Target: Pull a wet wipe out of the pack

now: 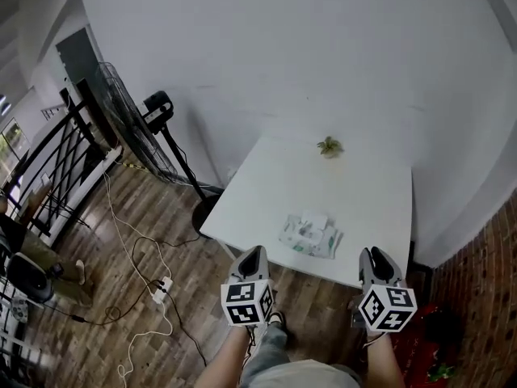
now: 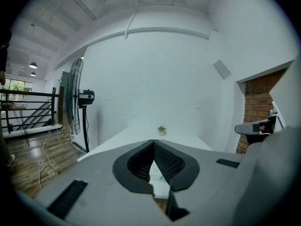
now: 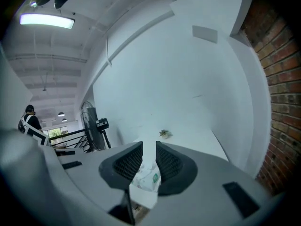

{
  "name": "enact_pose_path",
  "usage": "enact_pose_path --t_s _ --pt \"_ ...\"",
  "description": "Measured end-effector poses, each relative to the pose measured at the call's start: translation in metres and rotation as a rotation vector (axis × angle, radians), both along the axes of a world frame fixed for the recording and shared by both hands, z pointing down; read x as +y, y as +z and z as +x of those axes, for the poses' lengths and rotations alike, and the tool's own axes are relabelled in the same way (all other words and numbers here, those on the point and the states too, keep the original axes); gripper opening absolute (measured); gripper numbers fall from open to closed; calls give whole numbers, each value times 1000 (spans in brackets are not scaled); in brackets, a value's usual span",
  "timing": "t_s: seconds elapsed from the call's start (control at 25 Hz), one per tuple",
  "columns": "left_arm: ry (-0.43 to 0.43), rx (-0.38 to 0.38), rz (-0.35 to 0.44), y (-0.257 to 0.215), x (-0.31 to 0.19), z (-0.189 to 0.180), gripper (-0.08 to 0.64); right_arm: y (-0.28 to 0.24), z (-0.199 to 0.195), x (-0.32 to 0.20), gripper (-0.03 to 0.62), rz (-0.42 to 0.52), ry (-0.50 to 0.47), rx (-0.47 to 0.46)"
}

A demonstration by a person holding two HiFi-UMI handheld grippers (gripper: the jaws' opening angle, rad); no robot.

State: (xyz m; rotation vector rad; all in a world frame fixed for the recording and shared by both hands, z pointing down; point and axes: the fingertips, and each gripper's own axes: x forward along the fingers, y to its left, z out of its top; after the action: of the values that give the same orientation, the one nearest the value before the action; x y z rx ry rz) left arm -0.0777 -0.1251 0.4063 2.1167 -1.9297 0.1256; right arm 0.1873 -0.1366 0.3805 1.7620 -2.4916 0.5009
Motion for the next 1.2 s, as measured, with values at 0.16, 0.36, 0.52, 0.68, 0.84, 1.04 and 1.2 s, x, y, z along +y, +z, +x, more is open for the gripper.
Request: enact_pose_path --t_s 0.16,0.36,0.52,0.68,0.84,1.04,1.2 --pt "43 4 18 -14 -54 -23 3 -8 -15 -36 87 8 54 7" --pt "112 4 13 -15 -116 -42 3 -9 -31 -80 87 1 136 -2" --pt "172 -3 -3 -7 -158 -53 3 -7 -42 -109 87 3 200 -11" --pt "217 6 -24 3 -191 -59 3 -4 -51 -123 87 -8 243 -7" --pt "233 23 -49 14 -214 -59 3 3 -52 -134 87 -35 263 11" --pt "227 24 -66 21 -224 -54 3 8 -50 -149 84 -52 245 7" --pt "189 21 -80 26 -225 -58 3 12 -54 -159 84 -59 198 15"
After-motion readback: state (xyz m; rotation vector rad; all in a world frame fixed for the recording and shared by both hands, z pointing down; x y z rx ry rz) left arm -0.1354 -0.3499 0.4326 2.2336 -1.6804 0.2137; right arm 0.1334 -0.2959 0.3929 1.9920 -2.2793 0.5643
